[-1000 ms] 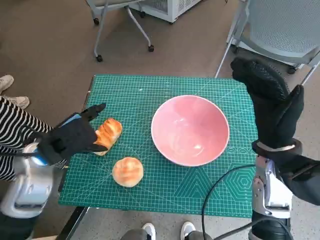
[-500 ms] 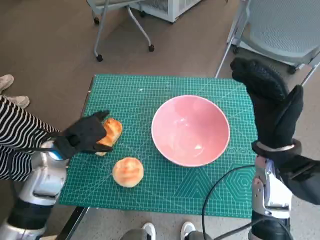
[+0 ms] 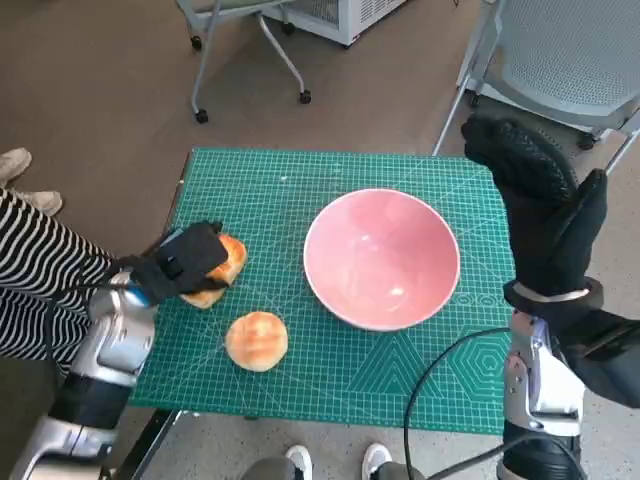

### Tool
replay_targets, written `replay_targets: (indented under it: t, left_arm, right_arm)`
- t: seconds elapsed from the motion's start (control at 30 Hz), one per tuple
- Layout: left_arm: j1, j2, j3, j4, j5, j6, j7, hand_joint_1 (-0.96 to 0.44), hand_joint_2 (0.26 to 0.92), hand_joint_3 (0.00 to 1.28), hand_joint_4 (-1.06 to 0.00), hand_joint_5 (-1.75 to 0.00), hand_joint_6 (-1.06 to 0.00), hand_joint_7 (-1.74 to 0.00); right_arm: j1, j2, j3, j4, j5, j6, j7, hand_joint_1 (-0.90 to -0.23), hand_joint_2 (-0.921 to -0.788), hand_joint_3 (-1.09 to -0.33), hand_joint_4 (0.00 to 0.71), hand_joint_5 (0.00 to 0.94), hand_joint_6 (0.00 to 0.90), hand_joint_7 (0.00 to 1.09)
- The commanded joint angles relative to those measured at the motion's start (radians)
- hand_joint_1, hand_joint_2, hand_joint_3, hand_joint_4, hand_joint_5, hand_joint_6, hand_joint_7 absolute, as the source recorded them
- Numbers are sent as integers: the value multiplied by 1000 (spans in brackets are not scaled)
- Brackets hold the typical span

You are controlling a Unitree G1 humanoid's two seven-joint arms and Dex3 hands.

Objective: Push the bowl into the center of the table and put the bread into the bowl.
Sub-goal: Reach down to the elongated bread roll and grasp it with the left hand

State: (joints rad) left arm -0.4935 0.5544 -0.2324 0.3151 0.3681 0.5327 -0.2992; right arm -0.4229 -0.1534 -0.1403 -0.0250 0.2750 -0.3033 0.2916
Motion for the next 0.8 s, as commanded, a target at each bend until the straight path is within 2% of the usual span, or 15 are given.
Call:
replay_targets:
  t: [0.03, 0.07, 0.1, 0.13, 0.23, 0.33, 0.53, 0.8]
  left_arm:
    - [10, -18, -19, 76, 19, -37, 18, -106, 843, 5, -703, -1020, -638, -283]
    - [11, -17, -16, 81, 24, -51, 27, 72, 859, 9, -744, -1046, -635, -429]
    - [12, -17, -14, 85, 26, -62, 34, 45, 866, 27, -782, -1068, -654, -628]
    - [16, -16, -9, 78, 28, -72, 43, 28, 870, 38, -806, -1082, -666, -756]
    - [35, -12, 11, 41, 28, -100, 70, 9, 861, 49, -864, -1032, -709, -921]
    - [67, -9, 40, -13, 21, -147, 107, 3, 847, 57, -900, -977, -742, -976]
    - [123, -5, 98, -153, 11, -210, 150, 1, 841, 64, -913, -984, -759, -962]
    - [161, -23, 166, -405, 2, -206, 143, 1, 840, 65, -910, -1013, -771, -926]
  right_arm:
    - [18, 1, -1, 12, 11, 8, 8, -694, -921, -630, 214, 0, 116, 508]
    - [18, 1, 0, 12, 12, 7, 8, -694, -921, -631, 214, 0, 116, 508]
    - [17, 1, 0, 13, 12, 7, 8, -694, -921, -631, 214, 0, 116, 508]
    - [17, 2, 0, 13, 13, 8, 9, -694, -921, -631, 214, 0, 116, 507]
    - [17, 3, 1, 14, 14, 7, 10, -694, -921, -631, 214, 0, 116, 507]
    - [15, 2, 1, 19, 16, 5, 13, -694, -921, -631, 213, 0, 116, 507]
    - [9, 1, -1, 33, 18, 0, 20, -693, -921, -631, 212, 0, 116, 506]
    - [0, -2, -5, 51, 19, -6, 28, -685, -921, -630, 213, 0, 118, 506]
